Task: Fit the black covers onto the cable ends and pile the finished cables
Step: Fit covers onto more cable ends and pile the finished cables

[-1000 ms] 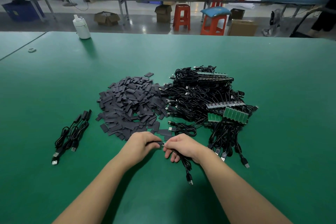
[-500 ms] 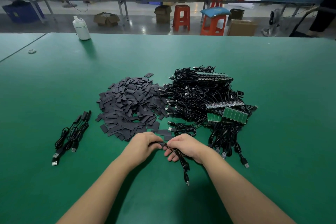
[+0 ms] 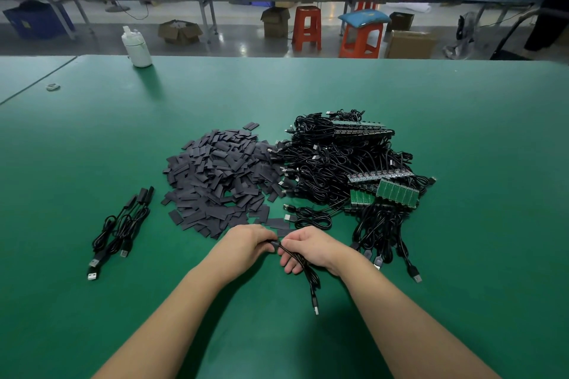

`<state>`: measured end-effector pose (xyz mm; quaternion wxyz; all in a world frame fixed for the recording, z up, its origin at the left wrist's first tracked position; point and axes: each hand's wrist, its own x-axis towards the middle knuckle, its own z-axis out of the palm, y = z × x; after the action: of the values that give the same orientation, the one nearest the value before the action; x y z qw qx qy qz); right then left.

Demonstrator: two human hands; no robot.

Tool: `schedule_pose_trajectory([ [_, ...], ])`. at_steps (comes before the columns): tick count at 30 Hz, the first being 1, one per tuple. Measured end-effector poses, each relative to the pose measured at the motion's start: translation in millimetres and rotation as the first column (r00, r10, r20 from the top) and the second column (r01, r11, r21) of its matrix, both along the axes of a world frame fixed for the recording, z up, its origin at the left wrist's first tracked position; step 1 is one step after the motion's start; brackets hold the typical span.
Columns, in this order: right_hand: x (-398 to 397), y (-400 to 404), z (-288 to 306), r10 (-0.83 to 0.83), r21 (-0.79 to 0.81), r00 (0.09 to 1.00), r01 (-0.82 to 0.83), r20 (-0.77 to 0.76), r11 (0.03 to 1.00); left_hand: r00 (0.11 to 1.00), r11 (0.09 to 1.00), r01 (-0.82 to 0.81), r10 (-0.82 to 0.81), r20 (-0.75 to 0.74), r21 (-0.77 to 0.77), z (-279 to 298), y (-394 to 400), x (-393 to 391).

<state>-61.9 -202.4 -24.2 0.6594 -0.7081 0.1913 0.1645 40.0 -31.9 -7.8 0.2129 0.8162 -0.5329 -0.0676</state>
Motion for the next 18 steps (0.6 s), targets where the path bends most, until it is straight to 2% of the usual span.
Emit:
schedule_pose_trajectory([
  [9,-1.3,-2.7,0.5,-0.005,-0.013,1.0,0.005,0.007,1.0,1.0,1.0,-0.008,0.008,-0.002,-0.01,1.2,-2.1,-1.2],
  [18,-1.8,-2.7,1.0,-0.006,-0.023,1.0,0.006,0.015,1.0,0.991,0.991,-0.096,0.087,-0.098,-0.093,-4.0,1.6,-3.4],
])
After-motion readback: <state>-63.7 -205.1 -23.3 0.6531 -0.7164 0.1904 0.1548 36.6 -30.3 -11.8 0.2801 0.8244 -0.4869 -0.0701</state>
